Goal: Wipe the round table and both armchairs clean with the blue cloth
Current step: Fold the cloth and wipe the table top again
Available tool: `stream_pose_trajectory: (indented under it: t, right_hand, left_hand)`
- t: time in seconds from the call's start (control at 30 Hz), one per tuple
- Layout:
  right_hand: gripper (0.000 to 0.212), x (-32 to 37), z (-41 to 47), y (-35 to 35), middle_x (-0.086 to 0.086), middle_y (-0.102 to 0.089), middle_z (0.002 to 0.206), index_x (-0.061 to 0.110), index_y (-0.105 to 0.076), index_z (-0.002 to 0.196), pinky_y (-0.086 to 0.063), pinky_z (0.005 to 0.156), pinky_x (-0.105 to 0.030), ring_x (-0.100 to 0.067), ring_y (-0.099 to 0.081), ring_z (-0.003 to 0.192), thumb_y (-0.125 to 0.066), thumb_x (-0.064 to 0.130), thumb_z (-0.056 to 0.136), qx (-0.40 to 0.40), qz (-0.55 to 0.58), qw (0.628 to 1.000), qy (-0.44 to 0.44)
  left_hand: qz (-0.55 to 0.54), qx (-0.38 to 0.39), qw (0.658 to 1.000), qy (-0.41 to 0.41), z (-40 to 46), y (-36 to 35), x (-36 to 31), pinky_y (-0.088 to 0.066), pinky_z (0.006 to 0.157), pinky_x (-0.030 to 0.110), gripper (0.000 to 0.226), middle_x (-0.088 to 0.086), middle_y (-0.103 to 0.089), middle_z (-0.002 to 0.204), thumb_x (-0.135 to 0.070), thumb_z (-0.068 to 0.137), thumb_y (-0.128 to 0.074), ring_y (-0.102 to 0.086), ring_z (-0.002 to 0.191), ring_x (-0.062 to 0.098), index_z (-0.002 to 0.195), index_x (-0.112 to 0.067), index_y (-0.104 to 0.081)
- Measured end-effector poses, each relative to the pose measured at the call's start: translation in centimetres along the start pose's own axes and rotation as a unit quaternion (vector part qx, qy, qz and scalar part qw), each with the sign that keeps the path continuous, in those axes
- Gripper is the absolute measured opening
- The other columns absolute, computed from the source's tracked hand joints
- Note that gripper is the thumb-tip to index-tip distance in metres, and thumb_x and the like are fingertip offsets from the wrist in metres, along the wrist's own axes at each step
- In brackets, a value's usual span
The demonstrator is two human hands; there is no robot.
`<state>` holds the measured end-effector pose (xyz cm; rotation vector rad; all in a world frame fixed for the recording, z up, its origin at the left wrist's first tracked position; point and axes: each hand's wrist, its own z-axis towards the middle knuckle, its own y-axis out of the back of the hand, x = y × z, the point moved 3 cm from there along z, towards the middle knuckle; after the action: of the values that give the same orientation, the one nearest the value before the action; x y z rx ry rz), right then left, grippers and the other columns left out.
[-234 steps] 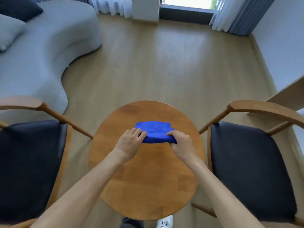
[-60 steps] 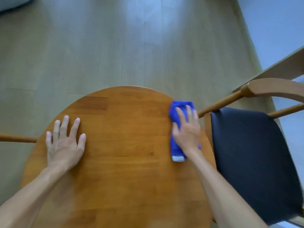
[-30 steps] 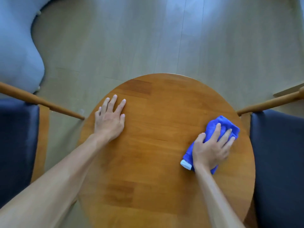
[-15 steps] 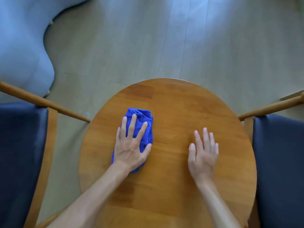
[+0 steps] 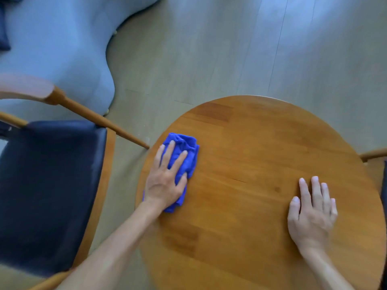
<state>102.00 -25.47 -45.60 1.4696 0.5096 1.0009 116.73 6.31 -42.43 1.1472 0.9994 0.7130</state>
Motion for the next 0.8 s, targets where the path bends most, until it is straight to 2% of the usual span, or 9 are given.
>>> stream_pose_trajectory:
  t: [0.1,0.27,0.33,0.43,0.5,0.53,0.6,0.7,0.8]
  right_hand:
    - [0.055,0.1,0.0,0.3,-0.013,-0.035,0.153,0.010,-0.048,0.139,-0.017,0.116,-0.050,-0.030,-0.028,0.142,-0.029,0.030,0.093,0.001,-0.001,1.000,-0.001]
    - [0.052,0.3,-0.1,0.4,-0.014,-0.037,0.151,0.009,-0.049,0.139,-0.019,0.115,-0.051,-0.032,-0.031,0.141,-0.030,0.027,0.094,-0.011,-0.007,1.000,0.007]
    - [0.052,0.2,-0.1,0.4,-0.014,-0.037,0.151,0.009,-0.049,0.139,-0.019,0.115,-0.051,-0.032,-0.031,0.141,-0.031,0.027,0.094,-0.011,-0.009,1.000,0.011]
    - [0.052,0.0,0.0,0.1,-0.014,-0.038,0.151,0.009,-0.051,0.138,-0.021,0.114,-0.051,-0.032,-0.033,0.140,-0.031,0.028,0.093,-0.024,-0.012,0.999,0.017]
    - [0.052,-0.1,0.0,0.0,-0.013,-0.039,0.150,0.009,-0.052,0.136,-0.023,0.113,-0.051,-0.032,-0.035,0.139,-0.031,0.029,0.093,-0.033,-0.015,0.999,0.024]
    - [0.052,-0.2,0.0,0.0,-0.013,-0.039,0.150,0.009,-0.052,0.136,-0.022,0.113,-0.051,-0.032,-0.035,0.139,-0.031,0.029,0.093,-0.033,-0.014,0.999,0.024]
    - [0.053,-0.2,0.0,0.0,-0.013,-0.038,0.151,0.010,-0.051,0.137,-0.020,0.114,-0.050,-0.031,-0.032,0.140,-0.030,0.030,0.094,-0.027,-0.008,0.999,0.022]
    - [0.054,0.0,-0.1,0.1,-0.013,-0.037,0.152,0.009,-0.050,0.138,-0.019,0.114,-0.051,-0.031,-0.030,0.141,-0.029,0.030,0.093,-0.024,-0.004,1.000,0.015]
    - [0.054,0.1,-0.2,0.1,-0.015,-0.036,0.152,0.008,-0.049,0.139,-0.019,0.114,-0.052,-0.032,-0.030,0.141,-0.029,0.029,0.094,-0.019,-0.008,1.000,0.011]
  left_hand:
    - [-0.006,-0.001,0.998,0.058,-0.6,0.9,3.7,-0.032,0.111,0.049,0.054,0.013,-0.031,0.152,-0.034,0.083,-0.050,-0.027,0.139,0.036,0.133,-0.015,-0.056]
    - [0.025,-0.035,0.992,0.115,-1.1,0.1,-1.1,-0.035,0.108,0.049,0.054,0.015,-0.033,0.151,-0.035,0.083,-0.049,-0.031,0.137,0.040,0.133,-0.016,-0.056]
    - [0.007,-0.028,0.997,0.072,-1.6,-1.1,-6.1,-0.040,0.102,0.047,0.055,0.015,-0.034,0.151,-0.037,0.081,-0.053,-0.032,0.137,0.041,0.133,-0.020,-0.057]
    - [-0.063,0.017,0.994,-0.085,-3.1,-3.8,-14.8,-0.043,0.098,0.045,0.058,0.010,-0.033,0.153,-0.036,0.076,-0.061,-0.028,0.141,0.036,0.133,-0.025,-0.056]
    - [-0.091,0.044,0.979,-0.180,-3.5,-4.4,-16.2,-0.042,0.099,0.045,0.056,0.009,-0.035,0.152,-0.032,0.076,-0.062,-0.029,0.141,0.033,0.131,-0.024,-0.058]
    - [-0.090,0.045,0.975,-0.200,-3.3,-4.0,-14.8,-0.042,0.098,0.045,0.054,0.009,-0.037,0.150,-0.030,0.077,-0.062,-0.031,0.141,0.033,0.130,-0.024,-0.059]
    - [-0.062,0.044,0.984,-0.161,-2.9,-2.0,-9.4,-0.044,0.097,0.043,0.054,0.011,-0.039,0.149,-0.029,0.076,-0.062,-0.033,0.139,0.033,0.130,-0.022,-0.060]
    - [-0.018,0.004,1.000,-0.002,-3.3,1.3,0.9,-0.041,0.102,0.050,0.052,0.013,-0.037,0.149,-0.030,0.078,-0.056,-0.034,0.136,0.036,0.129,-0.017,-0.061]
    - [-0.002,-0.006,0.997,0.081,-4.2,1.9,4.0,-0.034,0.108,0.052,0.052,0.012,-0.035,0.150,-0.032,0.082,-0.050,-0.032,0.136,0.037,0.130,-0.015,-0.059]
